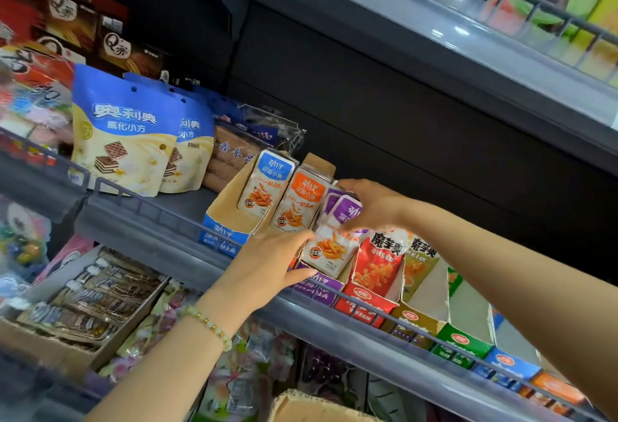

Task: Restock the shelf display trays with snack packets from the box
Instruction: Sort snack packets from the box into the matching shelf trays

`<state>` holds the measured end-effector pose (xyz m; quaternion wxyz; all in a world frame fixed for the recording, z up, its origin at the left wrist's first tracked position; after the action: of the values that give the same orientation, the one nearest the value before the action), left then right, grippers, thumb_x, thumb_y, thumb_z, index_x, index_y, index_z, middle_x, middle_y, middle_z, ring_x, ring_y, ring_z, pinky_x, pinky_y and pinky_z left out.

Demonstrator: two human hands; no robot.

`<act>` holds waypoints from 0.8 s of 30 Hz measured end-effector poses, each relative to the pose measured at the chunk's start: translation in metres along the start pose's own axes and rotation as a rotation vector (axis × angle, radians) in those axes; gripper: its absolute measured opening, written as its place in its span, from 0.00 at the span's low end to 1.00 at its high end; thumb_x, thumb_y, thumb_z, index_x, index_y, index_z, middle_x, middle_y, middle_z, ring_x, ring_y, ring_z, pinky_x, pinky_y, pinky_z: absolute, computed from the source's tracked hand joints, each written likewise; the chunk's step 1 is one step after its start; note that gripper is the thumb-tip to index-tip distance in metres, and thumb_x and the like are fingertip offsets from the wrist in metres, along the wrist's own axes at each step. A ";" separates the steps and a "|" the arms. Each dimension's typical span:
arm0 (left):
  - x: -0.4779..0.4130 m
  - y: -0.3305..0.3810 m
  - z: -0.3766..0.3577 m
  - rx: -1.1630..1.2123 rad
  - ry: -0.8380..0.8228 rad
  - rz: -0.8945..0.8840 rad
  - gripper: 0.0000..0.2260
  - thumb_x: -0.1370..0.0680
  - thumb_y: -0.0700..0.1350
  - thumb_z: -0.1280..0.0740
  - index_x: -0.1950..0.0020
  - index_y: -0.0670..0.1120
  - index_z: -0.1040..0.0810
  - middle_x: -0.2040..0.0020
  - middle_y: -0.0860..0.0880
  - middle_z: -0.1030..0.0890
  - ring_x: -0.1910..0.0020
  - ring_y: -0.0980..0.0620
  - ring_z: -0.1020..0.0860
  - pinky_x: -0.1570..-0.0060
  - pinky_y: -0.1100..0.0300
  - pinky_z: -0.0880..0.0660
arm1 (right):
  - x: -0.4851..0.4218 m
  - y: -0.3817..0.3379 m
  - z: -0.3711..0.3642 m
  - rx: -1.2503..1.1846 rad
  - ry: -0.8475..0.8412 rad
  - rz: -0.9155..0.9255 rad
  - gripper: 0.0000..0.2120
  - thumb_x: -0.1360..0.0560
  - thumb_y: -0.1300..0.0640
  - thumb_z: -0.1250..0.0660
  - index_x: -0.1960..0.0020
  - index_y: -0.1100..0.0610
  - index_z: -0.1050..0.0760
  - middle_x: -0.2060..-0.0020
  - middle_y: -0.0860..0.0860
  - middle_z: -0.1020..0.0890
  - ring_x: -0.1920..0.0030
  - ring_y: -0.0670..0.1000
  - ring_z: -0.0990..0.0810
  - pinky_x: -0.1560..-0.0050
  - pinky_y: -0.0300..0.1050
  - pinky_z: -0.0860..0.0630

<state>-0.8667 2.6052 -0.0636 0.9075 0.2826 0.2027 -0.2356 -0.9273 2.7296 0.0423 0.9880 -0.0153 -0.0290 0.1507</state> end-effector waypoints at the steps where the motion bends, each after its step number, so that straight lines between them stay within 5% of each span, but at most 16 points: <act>1: -0.001 -0.001 -0.002 -0.017 -0.017 0.005 0.19 0.23 0.59 0.38 0.33 0.56 0.31 0.39 0.57 0.25 0.42 0.54 0.26 0.40 0.58 0.31 | -0.002 0.001 -0.002 -0.014 0.009 -0.003 0.37 0.30 0.55 0.24 0.26 0.51 0.38 0.33 0.50 0.28 0.38 0.51 0.26 0.44 0.44 0.25; 6: -0.002 0.000 -0.006 -0.098 -0.074 -0.004 0.15 0.21 0.60 0.43 0.42 0.54 0.24 0.48 0.56 0.26 0.51 0.57 0.29 0.43 0.61 0.35 | -0.003 0.006 -0.012 0.036 0.130 -0.004 0.29 0.28 0.48 0.27 0.31 0.49 0.33 0.38 0.50 0.23 0.42 0.50 0.23 0.46 0.44 0.24; 11: -0.004 0.000 -0.006 -0.119 -0.076 -0.011 0.15 0.21 0.60 0.43 0.43 0.54 0.24 0.49 0.55 0.26 0.51 0.56 0.28 0.46 0.62 0.35 | -0.006 0.007 -0.025 0.067 0.155 0.002 0.36 0.31 0.46 0.25 0.28 0.47 0.39 0.35 0.51 0.25 0.38 0.52 0.25 0.41 0.48 0.24; 24: -0.004 -0.005 -0.007 -0.076 -0.066 0.007 0.14 0.23 0.62 0.41 0.49 0.54 0.23 0.53 0.56 0.26 0.55 0.57 0.29 0.46 0.60 0.32 | -0.009 0.012 -0.022 0.082 0.280 -0.014 0.36 0.30 0.48 0.25 0.28 0.51 0.38 0.34 0.52 0.27 0.37 0.52 0.26 0.38 0.49 0.26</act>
<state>-0.8740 2.6070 -0.0692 0.9246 0.2406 0.1804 -0.2339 -0.9380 2.7383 0.0191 0.9833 0.0041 0.1150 0.1411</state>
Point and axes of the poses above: each hand's wrist, its own x-axis away from the middle knuckle, its own z-axis out of the back of the hand, y = z × x, the point moved 6 cm from there along -x, towards the middle knuckle
